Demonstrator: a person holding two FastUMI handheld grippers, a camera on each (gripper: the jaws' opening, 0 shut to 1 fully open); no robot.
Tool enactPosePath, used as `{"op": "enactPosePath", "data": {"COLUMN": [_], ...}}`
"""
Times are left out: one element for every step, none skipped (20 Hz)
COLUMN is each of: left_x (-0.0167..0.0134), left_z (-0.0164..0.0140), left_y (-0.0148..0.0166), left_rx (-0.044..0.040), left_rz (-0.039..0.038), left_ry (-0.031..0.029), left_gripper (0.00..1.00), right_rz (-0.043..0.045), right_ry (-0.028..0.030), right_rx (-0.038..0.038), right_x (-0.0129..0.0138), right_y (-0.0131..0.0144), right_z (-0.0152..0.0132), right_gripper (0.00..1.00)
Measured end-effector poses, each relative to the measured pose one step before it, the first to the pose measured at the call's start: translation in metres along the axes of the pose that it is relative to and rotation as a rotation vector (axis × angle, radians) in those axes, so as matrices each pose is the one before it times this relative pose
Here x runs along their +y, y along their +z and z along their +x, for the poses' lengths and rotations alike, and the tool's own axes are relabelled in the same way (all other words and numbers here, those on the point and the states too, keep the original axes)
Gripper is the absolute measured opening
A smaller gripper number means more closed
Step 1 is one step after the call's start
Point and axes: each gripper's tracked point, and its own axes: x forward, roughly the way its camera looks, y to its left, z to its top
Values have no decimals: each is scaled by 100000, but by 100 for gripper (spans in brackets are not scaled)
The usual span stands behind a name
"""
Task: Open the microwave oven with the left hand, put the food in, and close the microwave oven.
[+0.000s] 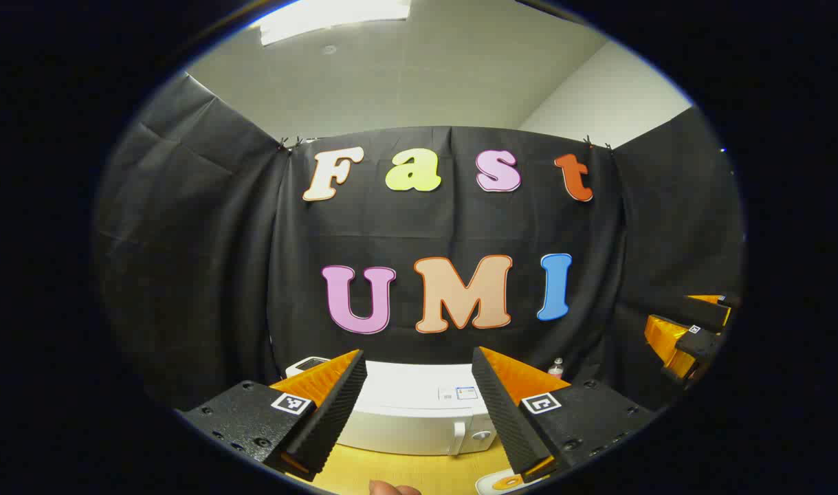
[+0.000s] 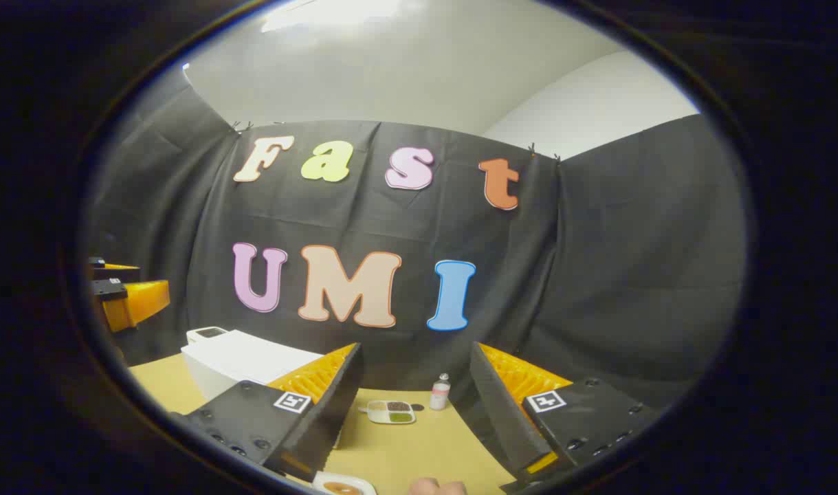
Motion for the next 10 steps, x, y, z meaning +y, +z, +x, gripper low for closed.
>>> {"op": "enactPosePath", "data": {"left_x": [-292, -166, -241, -61, -140, -27, -109, 54, 80, 228], "left_z": [71, 141, -185, -51, 142, 47, 117, 107, -37, -97], "left_y": [-323, -255, -145, 67, 176, 47, -164, -10, -165, 9], "left_rx": [615, 706, 499, 41, -189, -22, 57, 157, 423, -256], "left_rz": [-353, -201, 229, 508, 679, 540, 524, 593, 957, 955], "left_ry": [225, 164, -56, 432, 284, 147, 405, 747, 787, 1073], "left_gripper": [95, 95, 95, 95, 95, 95, 95, 95, 95, 95], "right_rz": [891, 1022, 912, 721, 331, -8, -246, -272, -110, 1], "right_ry": [144, 258, 155, 154, 280, 286, 136, 63, 166, 294], "right_rx": [-193, 70, 98, 258, 378, 296, -148, -143, 60, 153], "right_x": [-187, -202, -152, -77, -21, -116, -35, -123, 22, 93], "right_y": [182, 45, 62, -109, 10, -143, 44, 76, -40, -44], "right_z": [226, 182, 155, 162, 81, 93, 54, 18, 105, 50], "right_gripper": [97, 97, 97, 96, 96, 96, 96, 96, 96, 96]}}
